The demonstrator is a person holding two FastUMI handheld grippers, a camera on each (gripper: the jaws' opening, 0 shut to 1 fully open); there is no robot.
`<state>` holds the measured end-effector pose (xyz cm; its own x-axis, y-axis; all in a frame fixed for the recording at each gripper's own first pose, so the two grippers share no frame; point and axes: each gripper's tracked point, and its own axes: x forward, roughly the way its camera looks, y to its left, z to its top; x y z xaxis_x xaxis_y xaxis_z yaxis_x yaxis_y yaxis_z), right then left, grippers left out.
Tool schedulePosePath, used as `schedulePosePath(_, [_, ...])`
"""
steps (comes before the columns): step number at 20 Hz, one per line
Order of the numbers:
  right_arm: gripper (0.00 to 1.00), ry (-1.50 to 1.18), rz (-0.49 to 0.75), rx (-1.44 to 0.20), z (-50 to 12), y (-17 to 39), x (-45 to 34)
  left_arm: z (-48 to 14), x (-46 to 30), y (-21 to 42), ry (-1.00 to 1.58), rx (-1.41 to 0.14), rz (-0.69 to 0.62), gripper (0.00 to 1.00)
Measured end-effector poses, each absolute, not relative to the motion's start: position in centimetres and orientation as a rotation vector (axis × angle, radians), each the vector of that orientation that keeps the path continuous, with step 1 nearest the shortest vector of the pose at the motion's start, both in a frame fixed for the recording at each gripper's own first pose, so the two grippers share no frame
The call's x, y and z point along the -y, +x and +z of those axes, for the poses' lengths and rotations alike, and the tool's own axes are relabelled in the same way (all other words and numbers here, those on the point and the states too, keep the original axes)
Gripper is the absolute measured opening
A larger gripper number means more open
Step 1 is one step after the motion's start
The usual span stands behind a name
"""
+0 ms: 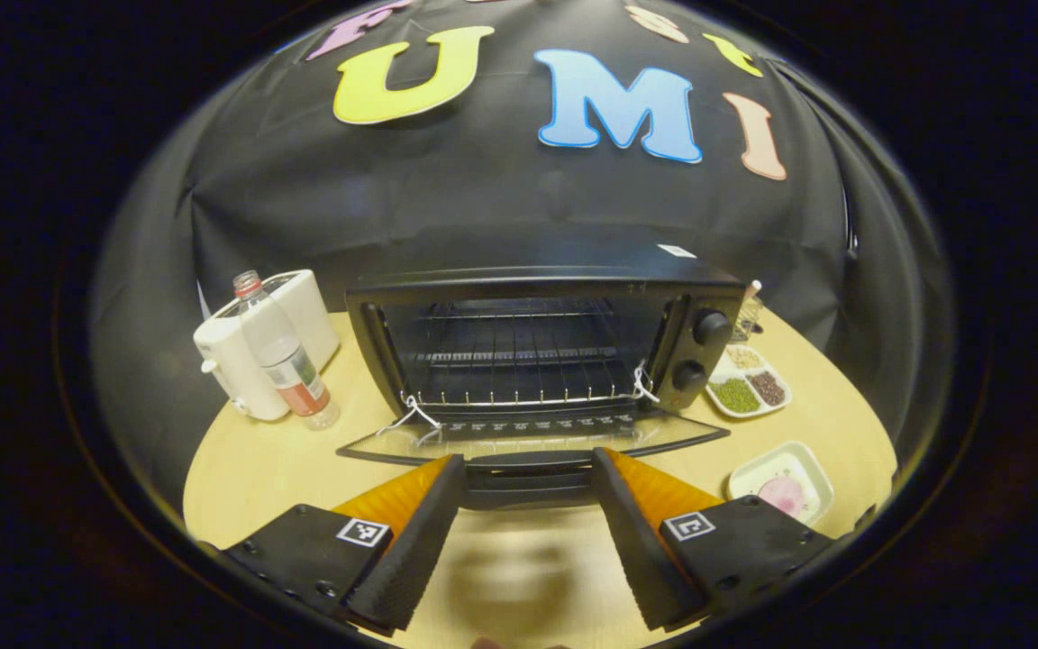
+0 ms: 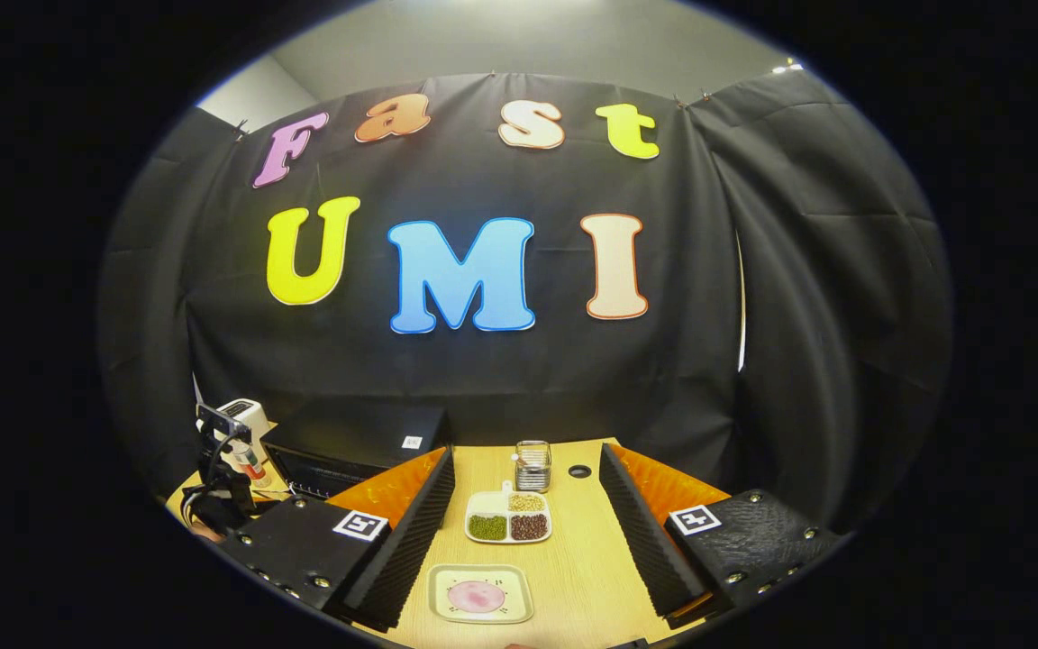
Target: Open the electric oven with the left hand, put the food in, and close the electric oven.
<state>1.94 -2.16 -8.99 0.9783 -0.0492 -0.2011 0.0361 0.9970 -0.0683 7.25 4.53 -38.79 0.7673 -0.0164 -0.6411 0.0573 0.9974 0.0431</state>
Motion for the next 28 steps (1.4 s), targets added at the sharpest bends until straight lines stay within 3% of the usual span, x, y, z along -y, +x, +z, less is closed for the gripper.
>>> schedulePosePath(3, [0.98, -0.062, -0.035, -0.216, -9.3, 1.6, 1.9, -40.8, -4.6, 5.5, 0.067, -0.74, -0.048, 1.0])
schedulePosePath(4, [0.98, -0.063, -0.033, -0.218, -9.4, 1.5, 1.9, -41.6, -4.9, 5.1, 0.069, -0.764, -0.036, 0.95])
schedulePosePath(5, [0.98, -0.067, -0.03, -0.219, -9.4, 1.4, 1.9, -42.0, -5.5, 4.8, 0.068, -0.775, -0.021, 1.0])
schedulePosePath(6, [0.98, -0.073, -0.029, -0.221, -9.5, 1.3, 2.0, -41.6, -5.8, 4.7, 0.065, -0.766, -0.007, 0.95])
schedulePosePath(8, [0.98, -0.082, -0.029, -0.232, -9.9, 1.1, 2.4, -40.0, -6.3, 5.0, 0.082, -0.72, 0.008, 1.0])
schedulePosePath(9, [0.98, -0.084, -0.029, -0.246, -10.3, 1.2, 2.7, -38.8, -6.3, 4.9, 0.088, -0.696, 0.009, 0.95])
schedulePosePath(13, [0.98, -0.058, 0.008, -0.367, -13.4, 1.7, 3.6, -31.3, -5.4, 6.2, 0.081, -0.535, 0.011, 0.95])
schedulePosePath(14, [0.98, -0.044, 0.021, -0.411, -14.8, 1.9, 3.9, -28.8, -5.2, 6.2, 0.072, -0.486, 0.012, 1.0])
schedulePosePath(15, [0.98, -0.027, 0.031, -0.457, -15.9, 2.2, 4.2, -26.3, -5.0, 6.3, 0.061, -0.438, 0.018, 0.95])
schedulePosePath(17, [0.98, 0.018, 0.061, -0.559, -18.8, 2.6, 4.8, -21.6, -4.7, 6.1, 0.03, -0.347, 0.03, 0.94])
schedulePosePath(18, [0.98, 0.039, 0.069, -0.608, -20.4, 2.9, 5.1, -19.4, -4.6, 5.7, 0.016, -0.308, 0.035, 1.0])
schedulePosePath(23, [0.98, 0.114, 0.058, -0.807, -26.9, 4.0, 7.2, -10.5, -4.5, 4.2, -0.004, -0.138, 0.051, 1.0])
schedulePosePath(25, [0.98, 0.15, 0.056, -0.894, -29.5, 4.2, 7.4, -8.1, -4.9, 3.1, 0.015, -0.07, 0.054, 1.0])
schedulePosePath(28, [0.95, 0.197, 0.069, -1.018, -33.2, 4.7, 7.3, -9.0, -5.5, 2.3, 0.045, -0.094, 0.065, 1.0])
